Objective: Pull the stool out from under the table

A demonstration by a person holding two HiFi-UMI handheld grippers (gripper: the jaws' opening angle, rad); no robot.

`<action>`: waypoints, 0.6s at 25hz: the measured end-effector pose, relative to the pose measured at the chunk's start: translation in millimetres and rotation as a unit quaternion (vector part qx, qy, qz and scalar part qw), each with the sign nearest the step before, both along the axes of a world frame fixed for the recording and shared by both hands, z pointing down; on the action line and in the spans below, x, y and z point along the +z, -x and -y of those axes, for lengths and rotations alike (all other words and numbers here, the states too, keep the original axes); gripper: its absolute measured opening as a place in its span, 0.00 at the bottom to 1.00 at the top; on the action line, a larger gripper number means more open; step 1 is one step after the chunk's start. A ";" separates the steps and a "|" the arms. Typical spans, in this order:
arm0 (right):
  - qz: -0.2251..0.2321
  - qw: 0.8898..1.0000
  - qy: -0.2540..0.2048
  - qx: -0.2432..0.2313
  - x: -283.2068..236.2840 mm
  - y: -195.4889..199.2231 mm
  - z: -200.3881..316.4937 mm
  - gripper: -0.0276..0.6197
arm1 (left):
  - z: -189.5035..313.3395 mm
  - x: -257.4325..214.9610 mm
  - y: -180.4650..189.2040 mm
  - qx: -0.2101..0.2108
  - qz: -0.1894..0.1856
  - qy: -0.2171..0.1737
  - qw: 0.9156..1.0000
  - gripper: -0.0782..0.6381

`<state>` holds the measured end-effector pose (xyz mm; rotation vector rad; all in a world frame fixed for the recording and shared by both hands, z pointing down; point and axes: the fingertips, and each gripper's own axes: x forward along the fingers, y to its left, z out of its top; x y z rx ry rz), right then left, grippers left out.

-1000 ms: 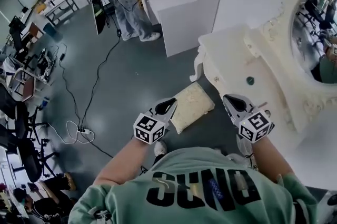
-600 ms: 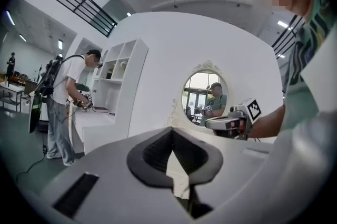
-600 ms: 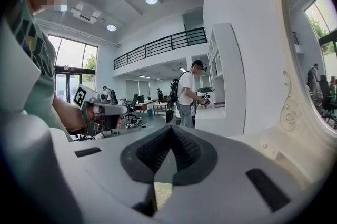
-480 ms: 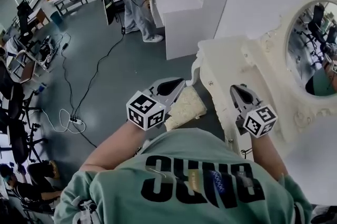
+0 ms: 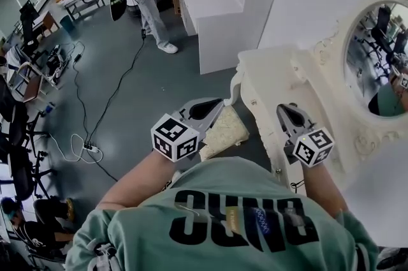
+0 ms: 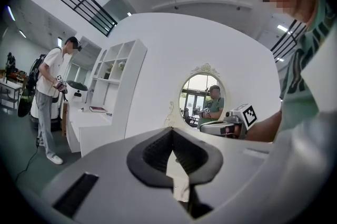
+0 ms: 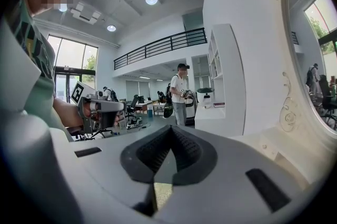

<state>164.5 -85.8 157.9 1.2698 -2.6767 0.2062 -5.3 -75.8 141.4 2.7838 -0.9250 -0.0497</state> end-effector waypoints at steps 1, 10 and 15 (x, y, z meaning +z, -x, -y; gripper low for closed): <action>0.000 1.000 0.001 0.001 0.1 -0.1 -0.1 0.03 | 0.1 0.1 0.9 0.000 0.000 0.000 1.000 0.12; -0.005 1.000 -0.007 0.008 -6.7 1.6 -4.3 0.03 | -4.6 -1.8 6.4 -0.001 0.000 -0.002 1.000 0.12; -0.009 1.000 -0.011 0.008 -7.6 0.4 -6.9 0.03 | -7.1 -3.1 4.8 0.001 0.002 -0.003 1.000 0.12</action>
